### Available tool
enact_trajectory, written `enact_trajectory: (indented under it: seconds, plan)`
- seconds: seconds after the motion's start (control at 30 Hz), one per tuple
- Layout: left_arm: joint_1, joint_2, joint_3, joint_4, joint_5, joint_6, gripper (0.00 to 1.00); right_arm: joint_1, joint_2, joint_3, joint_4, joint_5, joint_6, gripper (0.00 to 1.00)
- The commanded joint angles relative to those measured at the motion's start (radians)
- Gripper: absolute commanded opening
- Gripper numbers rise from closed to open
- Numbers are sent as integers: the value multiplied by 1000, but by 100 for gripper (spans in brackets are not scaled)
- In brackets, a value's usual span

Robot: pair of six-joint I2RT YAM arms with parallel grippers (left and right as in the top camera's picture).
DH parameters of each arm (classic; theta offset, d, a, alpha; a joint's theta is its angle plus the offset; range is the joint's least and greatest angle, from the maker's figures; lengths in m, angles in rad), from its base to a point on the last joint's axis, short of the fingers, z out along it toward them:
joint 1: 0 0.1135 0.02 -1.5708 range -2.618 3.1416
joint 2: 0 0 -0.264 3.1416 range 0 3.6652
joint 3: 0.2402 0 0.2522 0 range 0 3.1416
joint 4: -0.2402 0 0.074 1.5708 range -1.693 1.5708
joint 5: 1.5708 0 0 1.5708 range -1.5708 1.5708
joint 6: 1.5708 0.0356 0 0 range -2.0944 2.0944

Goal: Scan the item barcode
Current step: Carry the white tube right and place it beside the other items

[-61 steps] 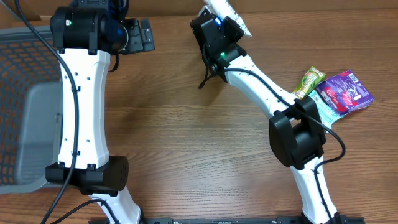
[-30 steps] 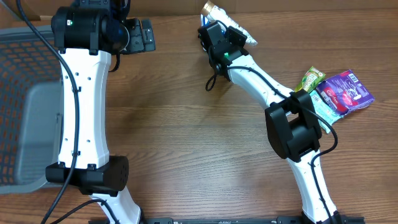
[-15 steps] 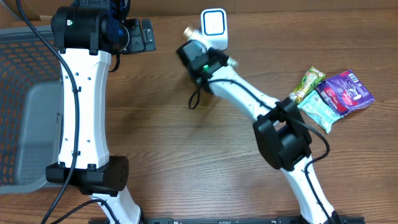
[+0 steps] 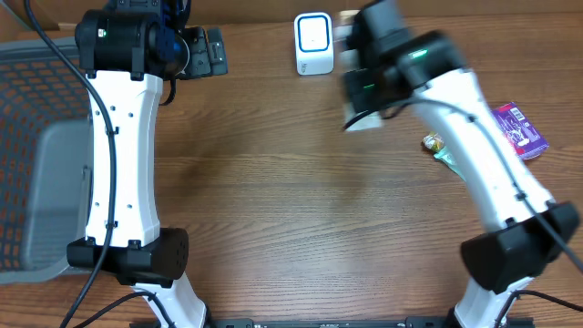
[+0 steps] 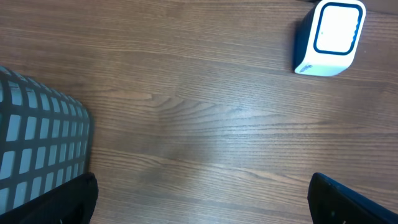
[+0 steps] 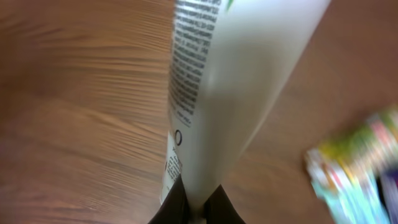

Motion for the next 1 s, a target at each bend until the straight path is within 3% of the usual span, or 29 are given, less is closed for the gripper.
enact_trajectory:
  seconds: [0.0,0.37,0.47,0.63,0.67,0.97]
  plan:
    - [-6,5,4,4,-2,2,100,-148,9,-50,-20,-28,151,4]
    - [-6,5,4,4,-2,2,100,-457,9,-438,161,-82,158,4]
    - [-6,5,4,4,-2,2,100,-464,6,-436,164,-94,131,25]
    - [-6,5,4,4,-2,2,100,-462,-34,-398,120,-105,101,83]
    - [-6,5,4,4,-2,2,100,-462,-51,-385,103,-119,98,100]
    - [-6,5,4,4,-2,2,100,-432,-314,-243,-8,-285,50,100]
